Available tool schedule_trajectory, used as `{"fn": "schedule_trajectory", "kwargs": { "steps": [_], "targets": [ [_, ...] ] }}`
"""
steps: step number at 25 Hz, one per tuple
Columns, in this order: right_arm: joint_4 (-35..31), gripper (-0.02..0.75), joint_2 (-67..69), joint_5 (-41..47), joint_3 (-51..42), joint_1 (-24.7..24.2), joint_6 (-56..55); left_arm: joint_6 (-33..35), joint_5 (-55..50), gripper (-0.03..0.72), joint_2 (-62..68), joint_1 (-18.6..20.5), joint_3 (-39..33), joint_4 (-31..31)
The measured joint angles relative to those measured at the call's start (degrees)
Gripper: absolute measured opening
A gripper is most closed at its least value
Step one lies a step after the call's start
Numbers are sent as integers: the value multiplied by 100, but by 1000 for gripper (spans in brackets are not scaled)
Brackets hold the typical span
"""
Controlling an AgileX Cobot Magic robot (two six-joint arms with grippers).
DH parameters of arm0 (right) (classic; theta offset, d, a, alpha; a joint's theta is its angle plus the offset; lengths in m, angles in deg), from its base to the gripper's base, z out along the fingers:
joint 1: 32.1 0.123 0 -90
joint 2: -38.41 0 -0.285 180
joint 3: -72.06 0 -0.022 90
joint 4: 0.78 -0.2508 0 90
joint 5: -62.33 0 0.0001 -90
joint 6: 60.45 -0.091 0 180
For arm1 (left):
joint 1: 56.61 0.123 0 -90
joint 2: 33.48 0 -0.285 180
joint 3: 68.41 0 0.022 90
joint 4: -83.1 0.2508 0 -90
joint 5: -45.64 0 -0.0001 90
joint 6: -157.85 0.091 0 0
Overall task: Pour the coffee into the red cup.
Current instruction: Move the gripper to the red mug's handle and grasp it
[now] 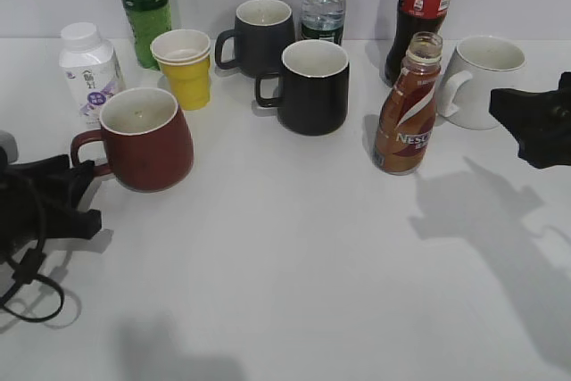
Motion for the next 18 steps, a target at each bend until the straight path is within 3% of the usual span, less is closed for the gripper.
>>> {"fn": "schedule_trajectory", "kwargs": {
  "steps": [18],
  "targets": [
    [5, 555, 0, -20, 0, 0, 0, 0, -369, 230, 653, 162, 1182, -109]
  ]
}}
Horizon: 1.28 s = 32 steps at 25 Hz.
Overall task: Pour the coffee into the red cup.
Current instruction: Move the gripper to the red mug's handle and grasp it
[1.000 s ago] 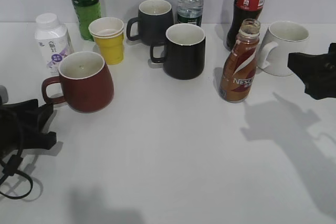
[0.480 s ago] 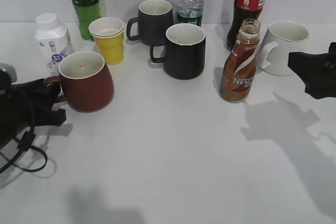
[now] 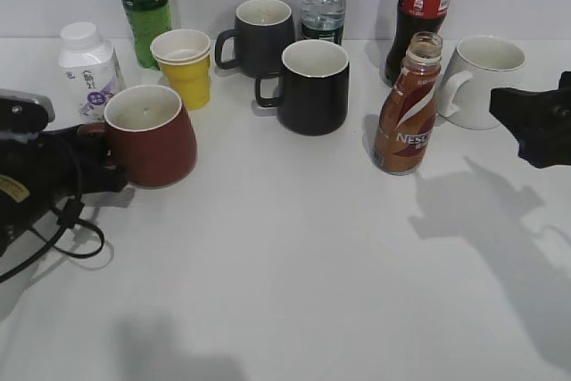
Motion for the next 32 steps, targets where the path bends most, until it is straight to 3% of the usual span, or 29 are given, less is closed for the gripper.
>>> {"fn": "schedule_trajectory", "kwargs": {
  "steps": [11, 16, 22, 27, 32],
  "targets": [
    [5, 555, 37, 7, 0, 0, 5, 0, -63, 194, 338, 271, 524, 748],
    [5, 555, 280, 193, 0, 160, -31, 5, -101, 71, 462, 271, 686, 1031],
    [181, 555, 764, 78, 0, 471, -61, 22, -185, 70, 364, 271, 648, 1153],
    [323, 555, 1626, -720, 0, 468, -390, 49, -391, 67, -354, 271, 275, 1266],
    [1076, 556, 2618, -2075, 0, 468, -1033, 49, -409, 65, -1055, 242, -31, 1362]
  ]
}}
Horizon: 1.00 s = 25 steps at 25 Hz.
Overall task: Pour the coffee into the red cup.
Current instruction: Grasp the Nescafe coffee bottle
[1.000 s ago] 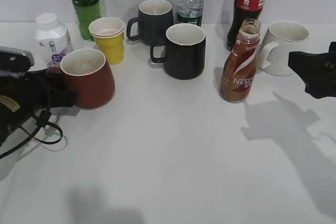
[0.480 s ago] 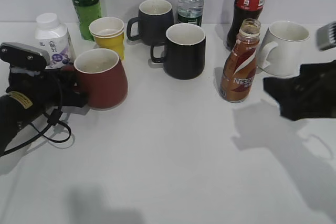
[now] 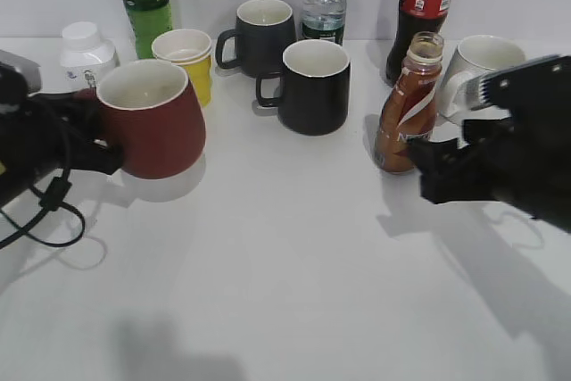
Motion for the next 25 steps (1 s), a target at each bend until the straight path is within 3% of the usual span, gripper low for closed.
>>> {"fn": "schedule_trajectory", "kwargs": {
  "steps": [9, 19, 25],
  "targets": [
    [152, 556, 1710, -2128, 77, 0, -263, 0, -303, 65, -542, -321, -306, 34],
    [138, 556, 2667, -2401, 979, 0, -321, 0, -345, 65, -576, -850, -305, 75],
    [115, 503, 2745, -2306, 1222, 0, -324, 0, -345, 65, -576, -916, -305, 116]
  ]
}}
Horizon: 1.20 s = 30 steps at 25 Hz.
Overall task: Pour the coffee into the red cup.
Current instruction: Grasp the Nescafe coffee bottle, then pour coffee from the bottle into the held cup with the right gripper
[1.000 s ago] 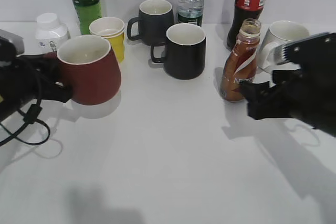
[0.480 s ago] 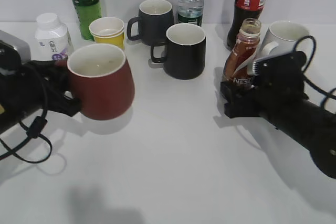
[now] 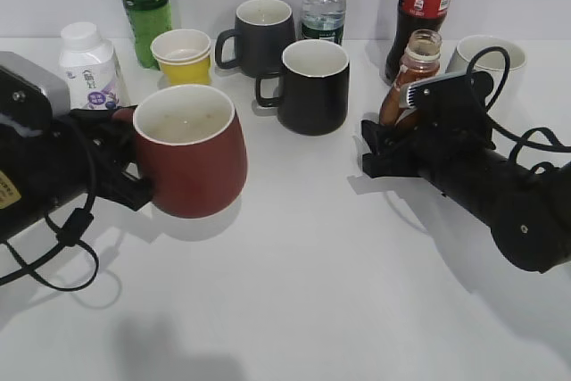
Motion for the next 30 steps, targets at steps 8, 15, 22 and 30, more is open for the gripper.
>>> {"fn": "schedule_trajectory", "kwargs": {
  "steps": [8, 15, 22, 30],
  "targets": [
    [109, 503, -266, 211, 6, 0, 603, 0, -47, 65, 73, 0, 246, 39],
    [840, 503, -1193, 189, 6, 0, 1688, -11, -136, 65, 567, -30, 825, 785],
    [1609, 503, -1387, 250, 252, 0, 1828, -285, -174, 65, 1226, -30, 1346, 1488],
    [1893, 503, -1387, 779, 797, 0, 2714, -353, -472, 64, 1468, -30, 1765, 1724]
  ]
}}
